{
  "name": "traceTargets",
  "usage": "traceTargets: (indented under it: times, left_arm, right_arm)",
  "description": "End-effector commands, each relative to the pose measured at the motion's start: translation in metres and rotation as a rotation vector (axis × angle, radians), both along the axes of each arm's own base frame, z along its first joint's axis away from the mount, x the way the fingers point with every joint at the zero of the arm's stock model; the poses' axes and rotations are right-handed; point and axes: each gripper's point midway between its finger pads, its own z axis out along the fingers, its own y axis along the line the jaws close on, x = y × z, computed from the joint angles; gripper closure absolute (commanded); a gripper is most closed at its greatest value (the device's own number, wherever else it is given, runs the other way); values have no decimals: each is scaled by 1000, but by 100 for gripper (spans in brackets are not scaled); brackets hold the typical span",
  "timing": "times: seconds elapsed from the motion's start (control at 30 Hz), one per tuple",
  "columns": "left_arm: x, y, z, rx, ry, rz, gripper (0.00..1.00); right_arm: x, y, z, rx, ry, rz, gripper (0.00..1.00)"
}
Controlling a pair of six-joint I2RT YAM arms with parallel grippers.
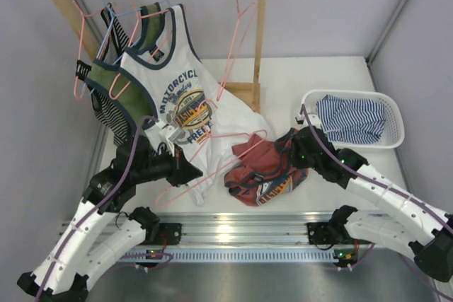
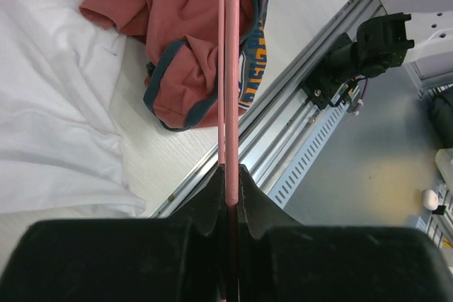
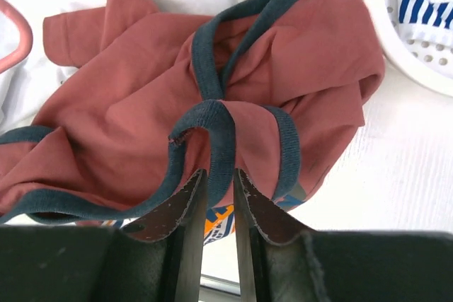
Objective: Place the tank top on the hanger
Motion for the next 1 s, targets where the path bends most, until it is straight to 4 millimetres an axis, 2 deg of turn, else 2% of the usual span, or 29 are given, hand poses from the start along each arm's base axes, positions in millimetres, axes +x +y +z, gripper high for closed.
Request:
traceTargets:
  times: [0.0, 0.23, 0.43, 0.47, 0.5, 0.6, 0.73, 0.97]
  left_arm:
    - [-1, -12, 15, -63, -27, -54, 100]
    - [-6, -21, 16, -76, -21, -100, 100]
    - [-11, -37, 8, -58, -12, -129, 100]
    - [-17, -43, 6, -48, -13, -156, 100]
    - [-13, -45, 4, -28, -26, -135, 100]
    - [-13, -52, 2, 11, -49, -140, 100]
    - [-7, -52, 6, 23, -76, -114, 100]
    - [-4, -52, -2, 59, -60, -100, 100]
  right_arm:
    - [0, 9, -2, 23, 2, 9, 78]
    - [4, 20, -9, -4, 18, 17, 71]
    - [4, 9, -16, -70, 29, -34, 68]
    - [5, 7, -16, -75, 26, -41, 68]
    - [5, 7, -16, -77, 25, -44, 68]
    - [5, 6, -14, -72, 21, -50, 76]
    - [4, 4, -11, -66, 13, -50, 92]
    - [2, -1, 0, -51, -10, -67, 100]
